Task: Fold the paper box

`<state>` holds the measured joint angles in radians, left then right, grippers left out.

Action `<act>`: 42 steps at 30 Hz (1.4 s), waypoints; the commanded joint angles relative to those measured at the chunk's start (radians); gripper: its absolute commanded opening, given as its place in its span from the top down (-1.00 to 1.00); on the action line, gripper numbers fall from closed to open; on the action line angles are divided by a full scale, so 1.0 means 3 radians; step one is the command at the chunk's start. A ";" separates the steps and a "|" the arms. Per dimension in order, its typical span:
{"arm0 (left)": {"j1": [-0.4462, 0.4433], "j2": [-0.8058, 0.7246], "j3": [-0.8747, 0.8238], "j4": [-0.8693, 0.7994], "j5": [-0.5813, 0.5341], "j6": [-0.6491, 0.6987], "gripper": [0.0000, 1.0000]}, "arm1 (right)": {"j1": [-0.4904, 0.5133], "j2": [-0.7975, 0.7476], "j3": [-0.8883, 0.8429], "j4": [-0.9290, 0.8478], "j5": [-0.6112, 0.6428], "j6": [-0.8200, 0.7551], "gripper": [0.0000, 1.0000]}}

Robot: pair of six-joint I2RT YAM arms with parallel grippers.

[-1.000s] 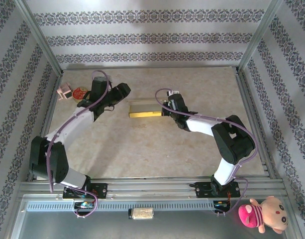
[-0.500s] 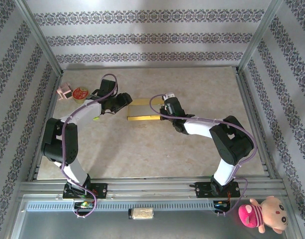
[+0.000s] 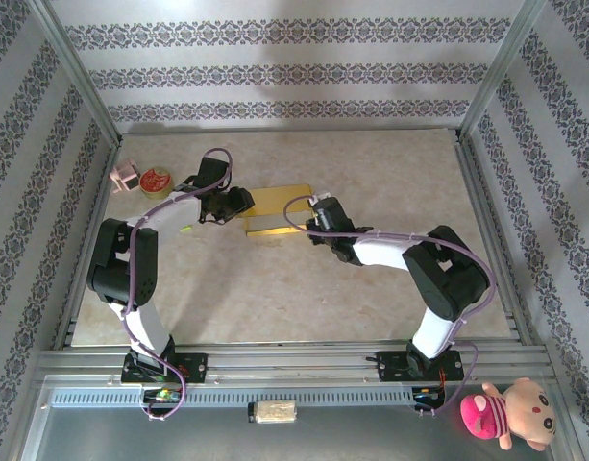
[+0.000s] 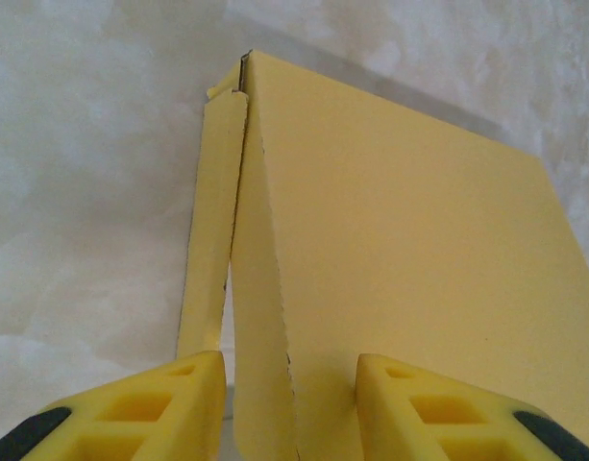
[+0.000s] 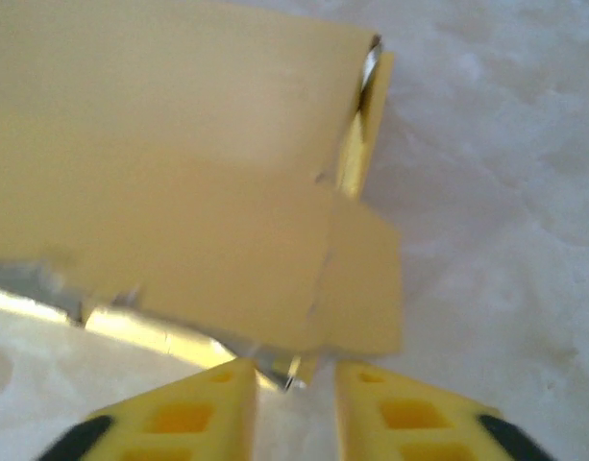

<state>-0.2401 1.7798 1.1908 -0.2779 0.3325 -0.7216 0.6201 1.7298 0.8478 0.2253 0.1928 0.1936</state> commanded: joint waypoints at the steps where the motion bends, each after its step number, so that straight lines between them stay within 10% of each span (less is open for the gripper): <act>1: 0.0024 0.0054 -0.0029 -0.0012 -0.0040 0.0033 0.20 | 0.0048 -0.0237 -0.0095 -0.0123 -0.0001 -0.0065 0.23; 12: 0.0021 0.0070 -0.0043 0.0037 -0.0013 0.0013 0.20 | 0.0000 -0.1325 -0.0201 -0.0687 -0.0842 -0.0348 -0.18; 21: 0.0009 0.0081 -0.0052 0.0041 0.0017 0.0015 0.20 | -0.0430 -0.1260 0.0404 -0.0753 -0.1059 0.0577 -0.49; 30: -0.0018 0.0096 -0.0027 0.0004 -0.0021 0.0017 0.20 | -0.0681 0.0153 0.1828 -0.1954 -0.1503 0.1381 -0.17; 42: -0.0031 0.0228 -0.0152 0.0194 0.0050 0.0009 0.20 | -0.0680 0.0854 0.1798 -0.2046 -0.1613 0.1290 0.43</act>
<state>-0.2420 1.8317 1.1740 -0.2447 0.3416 -0.7223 0.4160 1.9709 1.3914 -0.3668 -0.2981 0.5808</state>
